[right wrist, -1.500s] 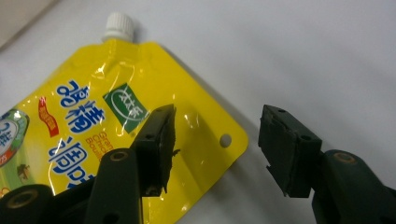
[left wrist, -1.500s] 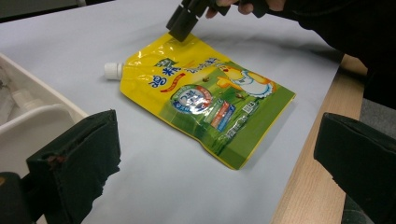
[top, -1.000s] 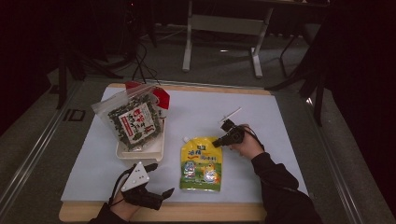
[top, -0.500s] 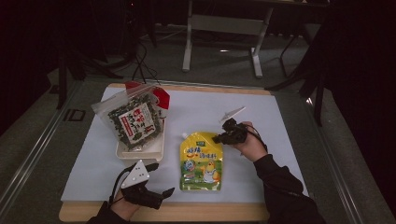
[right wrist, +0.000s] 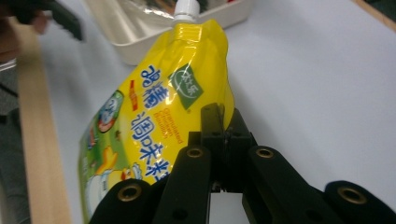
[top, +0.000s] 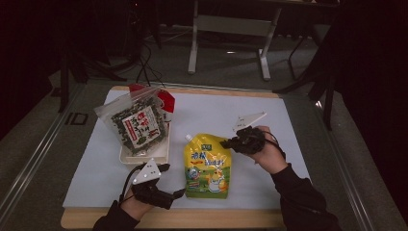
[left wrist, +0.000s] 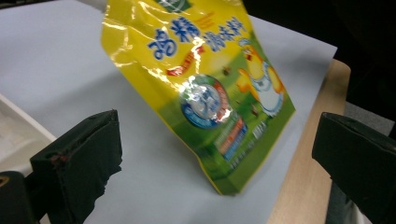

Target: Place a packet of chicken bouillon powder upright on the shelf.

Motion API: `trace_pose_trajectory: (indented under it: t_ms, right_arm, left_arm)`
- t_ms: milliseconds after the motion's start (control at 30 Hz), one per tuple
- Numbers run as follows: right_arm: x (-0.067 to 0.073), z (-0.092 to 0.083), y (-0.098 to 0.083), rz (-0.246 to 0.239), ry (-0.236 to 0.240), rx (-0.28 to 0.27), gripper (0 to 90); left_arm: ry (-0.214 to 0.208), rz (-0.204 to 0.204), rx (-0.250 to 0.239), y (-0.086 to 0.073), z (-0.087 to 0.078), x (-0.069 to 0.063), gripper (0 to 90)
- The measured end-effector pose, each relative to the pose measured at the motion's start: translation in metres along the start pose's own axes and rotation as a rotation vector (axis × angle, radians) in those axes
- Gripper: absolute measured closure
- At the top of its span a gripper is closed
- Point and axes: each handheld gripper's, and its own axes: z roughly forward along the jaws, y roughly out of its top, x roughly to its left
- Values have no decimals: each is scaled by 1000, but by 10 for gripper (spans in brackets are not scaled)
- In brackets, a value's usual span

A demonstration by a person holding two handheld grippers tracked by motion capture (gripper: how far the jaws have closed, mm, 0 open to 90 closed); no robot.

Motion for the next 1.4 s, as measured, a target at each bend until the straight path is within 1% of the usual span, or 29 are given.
trace_pose_trajectory:
  t_ms: [67, 133, 200, 300, 333, 367, 400, 433, 467, 500, 567, 633, 667, 700, 733, 833, 933, 967, 1000, 1033, 1067, 1100, 1200, 1233, 1300, 1367, 1400]
  right_arm:
    - [6, -5, 2, -22, -1, -15, 900]
    - [12, -10, 3, -46, -9, -30, 900]
    - [19, -13, 5, -70, -15, -39, 900]
    - [26, -17, 7, -95, -19, -53, 900]
    - [29, -19, 7, -100, -14, -57, 900]
    - [31, -20, 8, -106, -10, -68, 900]
    - [32, -21, 9, -111, -11, -69, 900]
    - [34, -21, 9, -115, -9, -70, 900]
    - [35, -22, 10, -121, -10, -72, 900]
    - [36, -22, 11, -123, -6, -77, 900]
    - [37, -23, 11, -131, -5, -78, 900]
    - [38, -22, 11, -132, 2, -81, 900]
    - [38, -23, 11, -132, 2, -85, 900]
    - [39, -23, 11, -132, 3, -90, 900]
    - [39, -23, 11, -135, 5, -89, 900]
    - [42, -25, 12, -144, 12, -99, 900]
    - [43, -26, 12, -150, 17, -99, 900]
    - [44, -27, 12, -149, 23, -100, 900]
    - [44, -27, 12, -150, 25, -100, 900]
    - [45, -28, 11, -150, 27, -102, 900]
    - [45, -28, 11, -151, 32, -105, 900]
    - [46, -29, 10, -152, 37, -108, 900]
    - [48, -31, 9, -151, 44, -115, 899]
    - [49, -31, 8, -148, 47, -115, 897]
    - [48, -31, 6, -140, 64, -124, 891]
    - [46, -29, 4, -131, 72, -113, 861]
    - [45, -27, 3, -125, 81, -108, 835]
  left_arm:
    - [13, 1, -5, 3, 0, 3, 55]
    - [13, -4, -6, 6, 1, 5, 55]
    - [29, -2, -5, 8, 1, 7, 72]
    - [34, -19, -5, 13, 3, 11, 111]
    - [30, -22, -8, 15, 4, 14, 138]
    - [34, -25, -6, 16, 4, 15, 147]
    - [33, -28, -6, 17, 5, 16, 149]
    - [22, -27, -6, 18, 6, 18, 154]
    - [35, -17, -9, 19, 8, 19, 154]
    - [38, -15, -12, 20, 8, 20, 154]
    - [33, -23, -7, 21, 11, 22, 154]
    - [20, -24, -2, 22, 13, 24, 154]
    - [23, -25, -3, 23, 14, 25, 156]
    - [16, -28, -3, 23, 15, 25, 160]
    - [11, -23, -3, 23, 16, 25, 170]
    - [14, 1, -18, 23, 17, 22, 223]
    - [2, 11, -37, 24, 16, 21, 326]
    - [-10, 18, -51, 25, 15, 21, 380]
    - [-12, 20, -54, 25, 15, 20, 437]
    - [-5, 33, -56, 26, 14, 20, 465]
    - [-3, 42, -67, 26, 13, 19, 519]
    - [-2, 43, -68, 27, 12, 19, 566]
    - [-7, 56, -79, 26, 10, 19, 609]
    - [-10, 54, -81, 26, 10, 19, 622]
    - [-14, 53, -85, 27, 10, 19, 623]
    - [-28, 61, -83, 27, 10, 17, 639]
    - [-27, 68, -84, 28, 10, 16, 645]
